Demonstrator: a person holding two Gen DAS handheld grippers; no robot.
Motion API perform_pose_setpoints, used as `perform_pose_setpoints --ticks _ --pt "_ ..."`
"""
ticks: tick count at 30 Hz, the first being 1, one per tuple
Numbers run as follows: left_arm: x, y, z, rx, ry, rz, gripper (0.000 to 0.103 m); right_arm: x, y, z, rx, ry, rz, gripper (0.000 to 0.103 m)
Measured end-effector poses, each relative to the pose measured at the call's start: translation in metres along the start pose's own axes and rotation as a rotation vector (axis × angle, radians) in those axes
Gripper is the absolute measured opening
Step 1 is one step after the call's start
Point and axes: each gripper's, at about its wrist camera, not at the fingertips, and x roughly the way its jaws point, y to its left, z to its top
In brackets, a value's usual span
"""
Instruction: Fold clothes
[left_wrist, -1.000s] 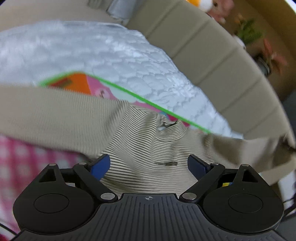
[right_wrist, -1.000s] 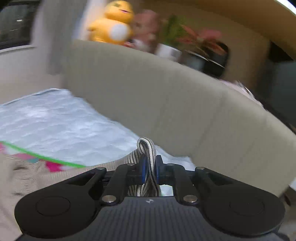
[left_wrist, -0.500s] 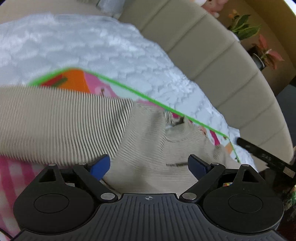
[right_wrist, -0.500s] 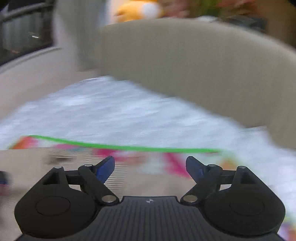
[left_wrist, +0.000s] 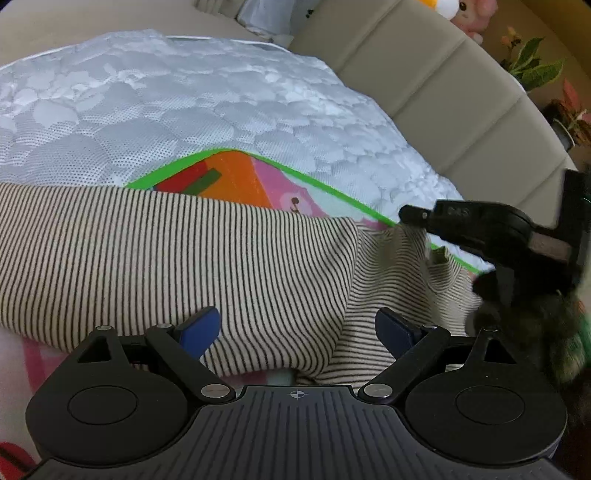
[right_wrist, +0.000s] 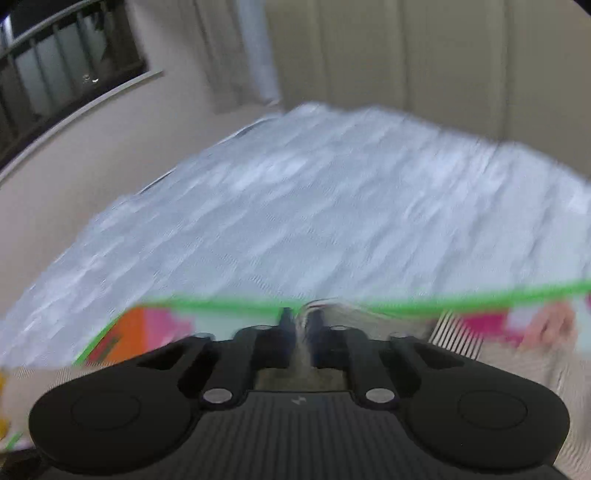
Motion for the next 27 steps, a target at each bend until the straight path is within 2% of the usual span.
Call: perform_pose_setpoints --ticks 4,5,6,7,8,9,11,14,18,19,22,25,27 --pt "0.0 0.0 -0.001 0.028 -0.01 0.006 0.095 -0.004 -0.018 -0.006 0.045 0.004 -0.05 0.008" --pt "0.0 -0.001 -0.001 0.039 -0.015 0.013 0.095 -0.007 -0.022 -0.008 0.058 0.004 -0.055 0.016" --pt "0.001 -0.001 0.0 0.049 -0.023 0.024 0.095 -0.018 -0.024 -0.012 0.082 -0.004 -0.031 0.04" --pt "0.001 -0.001 0.0 0.059 -0.031 0.036 0.095 -0.032 -0.027 -0.018 0.101 -0.017 -0.012 0.057" --pt "0.002 -0.002 0.001 0.071 -0.044 0.052 0.095 -0.049 -0.03 -0.026 0.119 -0.037 0.01 0.084" --pt "0.003 -0.002 0.002 0.081 -0.057 0.072 0.095 -0.064 -0.034 -0.035 0.133 -0.049 0.025 0.098" --pt "0.004 -0.002 0.004 0.089 -0.081 0.107 0.095 -0.095 -0.047 -0.057 0.169 -0.05 0.047 0.103" --pt "0.004 -0.003 0.006 0.086 -0.109 0.139 0.095 -0.127 -0.071 -0.093 0.264 0.015 0.043 0.103" --pt "-0.006 -0.002 0.005 0.04 -0.141 0.16 0.095 -0.138 -0.097 -0.142 0.413 0.078 -0.035 0.103" --pt "-0.01 0.0 0.004 0.016 -0.15 0.167 0.095 -0.14 -0.1 -0.152 0.426 0.037 -0.018 0.103" --pt "-0.029 0.008 -0.002 -0.112 -0.156 0.176 0.095 -0.142 -0.1 -0.172 0.392 -0.043 0.002 0.103" --pt "-0.055 0.02 -0.014 -0.306 -0.188 0.163 0.094 -0.138 -0.095 -0.168 0.31 -0.02 -0.013 0.103" --pt "-0.07 0.029 -0.023 -0.414 -0.226 0.162 0.089 -0.135 -0.096 -0.165 0.274 -0.014 0.0 0.103"
